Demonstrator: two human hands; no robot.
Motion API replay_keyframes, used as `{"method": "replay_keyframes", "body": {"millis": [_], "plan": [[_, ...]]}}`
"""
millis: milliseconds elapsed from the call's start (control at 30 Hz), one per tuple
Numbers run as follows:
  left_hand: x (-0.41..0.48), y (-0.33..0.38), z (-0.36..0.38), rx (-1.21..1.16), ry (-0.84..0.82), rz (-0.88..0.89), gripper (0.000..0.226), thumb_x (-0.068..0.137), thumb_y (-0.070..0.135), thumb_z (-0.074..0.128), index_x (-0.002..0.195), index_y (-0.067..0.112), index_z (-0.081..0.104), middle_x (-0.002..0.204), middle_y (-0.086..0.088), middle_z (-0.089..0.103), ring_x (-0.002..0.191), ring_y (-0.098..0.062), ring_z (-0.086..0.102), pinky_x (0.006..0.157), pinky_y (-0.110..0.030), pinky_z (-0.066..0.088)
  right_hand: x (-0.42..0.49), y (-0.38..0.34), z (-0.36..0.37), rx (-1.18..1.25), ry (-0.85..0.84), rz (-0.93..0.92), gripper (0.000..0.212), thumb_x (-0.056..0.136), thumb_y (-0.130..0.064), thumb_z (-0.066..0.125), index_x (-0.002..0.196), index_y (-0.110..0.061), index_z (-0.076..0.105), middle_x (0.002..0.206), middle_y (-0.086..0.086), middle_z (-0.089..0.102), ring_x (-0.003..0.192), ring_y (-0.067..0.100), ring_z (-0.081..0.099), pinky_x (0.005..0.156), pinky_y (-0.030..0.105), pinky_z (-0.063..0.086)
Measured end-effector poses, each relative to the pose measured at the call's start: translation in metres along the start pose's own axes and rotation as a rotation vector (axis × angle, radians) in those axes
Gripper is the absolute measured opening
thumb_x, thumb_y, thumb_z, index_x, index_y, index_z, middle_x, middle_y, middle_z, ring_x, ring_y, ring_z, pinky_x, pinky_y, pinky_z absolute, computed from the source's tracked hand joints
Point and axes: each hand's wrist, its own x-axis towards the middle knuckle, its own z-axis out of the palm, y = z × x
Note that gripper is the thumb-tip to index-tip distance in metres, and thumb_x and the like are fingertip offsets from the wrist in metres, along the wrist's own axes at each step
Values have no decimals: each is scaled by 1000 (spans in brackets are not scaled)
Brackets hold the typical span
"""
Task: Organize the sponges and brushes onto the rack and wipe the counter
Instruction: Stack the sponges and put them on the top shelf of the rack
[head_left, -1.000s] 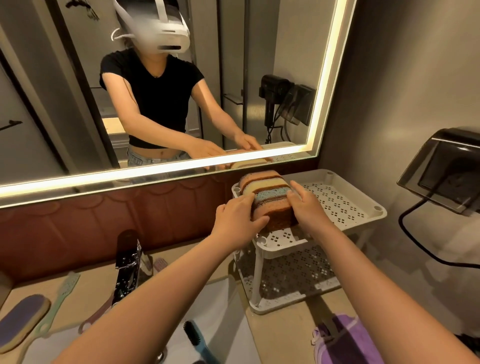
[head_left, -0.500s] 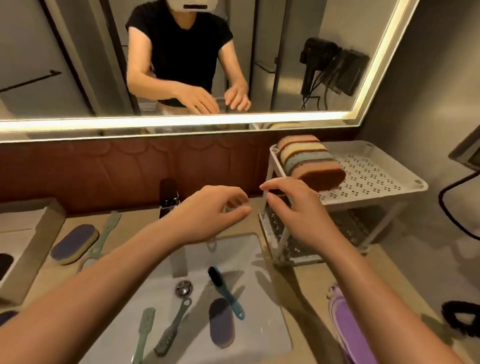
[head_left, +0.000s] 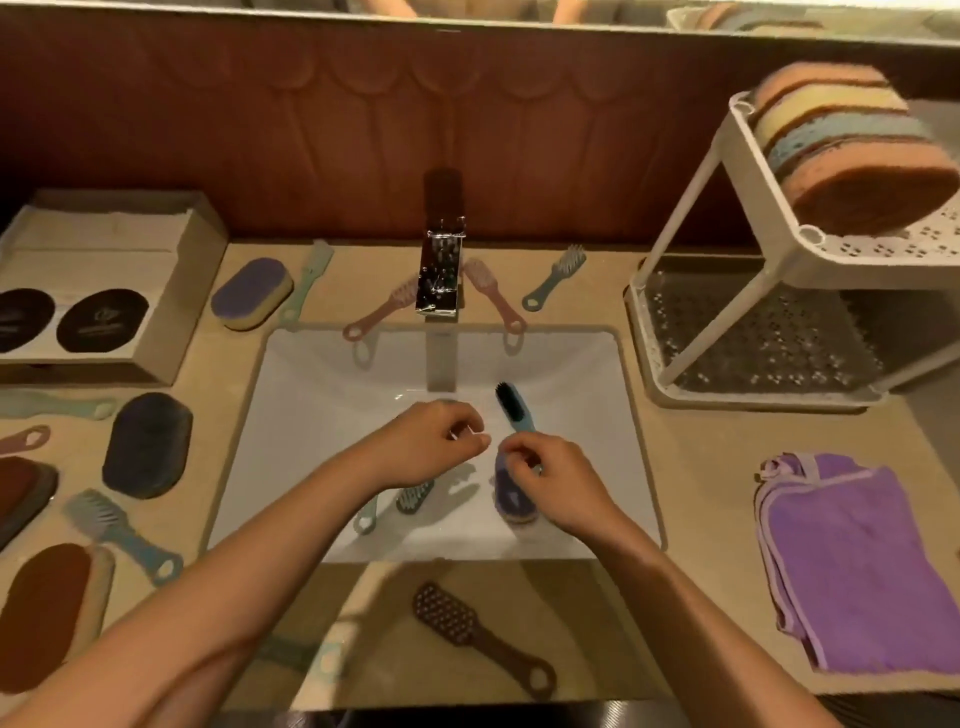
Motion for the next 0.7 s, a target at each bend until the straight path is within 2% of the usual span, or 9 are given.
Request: {"method": "replay_keyframes", "body": {"millis": [100, 167, 267, 333, 433, 500, 600, 700], "plan": [[11, -21, 29, -155, -68, -114, 23, 93, 29, 51, 102, 12, 63, 97, -2, 60, 96, -20, 58, 82, -26, 45, 10, 17, 28, -3, -92, 107, 19, 88, -22, 48, 102, -21, 62, 79, -5, 56, 78, 18, 55, 75, 33, 47], [19, -30, 44, -404, -124, -226, 18, 94, 24, 49, 97, 11, 61, 94, -6, 60, 88, -19, 57, 72, -20, 45, 17, 29, 39, -23, -136, 150, 21, 89, -17, 53, 108, -12, 61, 88, 1, 59, 85, 21, 54, 76, 32, 43], [35, -35, 63, -733, -131, -478, 28, 94, 27, 49, 111, 9, 60, 111, -8, 65, 94, -17, 61, 79, -28, 46, 29, 49, 49, -32, -159, 207, 25, 88, -12, 57, 111, -1, 59, 109, 16, 61, 101, 30, 57, 87, 38, 47], [46, -37, 77, -774, -100, -556, 24, 95, 25, 48, 110, 10, 58, 110, -5, 62, 97, -17, 58, 85, -31, 45, 34, 58, 51, -28, -151, 274, 29, 87, -12, 58, 113, 0, 57, 112, 15, 60, 103, 29, 57, 88, 37, 46], [60, -41, 98, -738, -72, -588, 14, 94, 23, 47, 99, 15, 57, 109, -5, 57, 98, -19, 54, 81, -32, 42, 43, 70, 50, -6, -120, 352, 40, 84, -13, 59, 123, -4, 52, 121, 12, 56, 105, 28, 56, 86, 33, 46], [68, -45, 111, -677, -65, -579, 25, 94, 24, 47, 115, 13, 54, 120, -9, 56, 103, -22, 54, 78, -30, 41, 47, 77, 49, 21, -132, 396, 46, 83, -9, 59, 127, -2, 47, 121, 13, 52, 104, 29, 54, 82, 32, 44], [75, -49, 127, -687, -54, -599, 48, 93, 22, 48, 140, 17, 37, 136, -11, 48, 112, -25, 51, 84, -32, 42, 50, 89, 50, 63, -149, 428, 46, 83, -4, 59, 126, 0, 42, 117, 13, 53, 96, 22, 50, 68, 23, 41], [83, -48, 138, -696, -57, -605, 57, 94, 18, 45, 147, 14, 24, 148, -13, 36, 127, -28, 43, 98, -37, 40, 48, 93, 53, 185, -133, 468, 53, 83, -1, 57, 132, -1, 37, 127, 15, 50, 111, 26, 51, 83, 28, 42]]}}
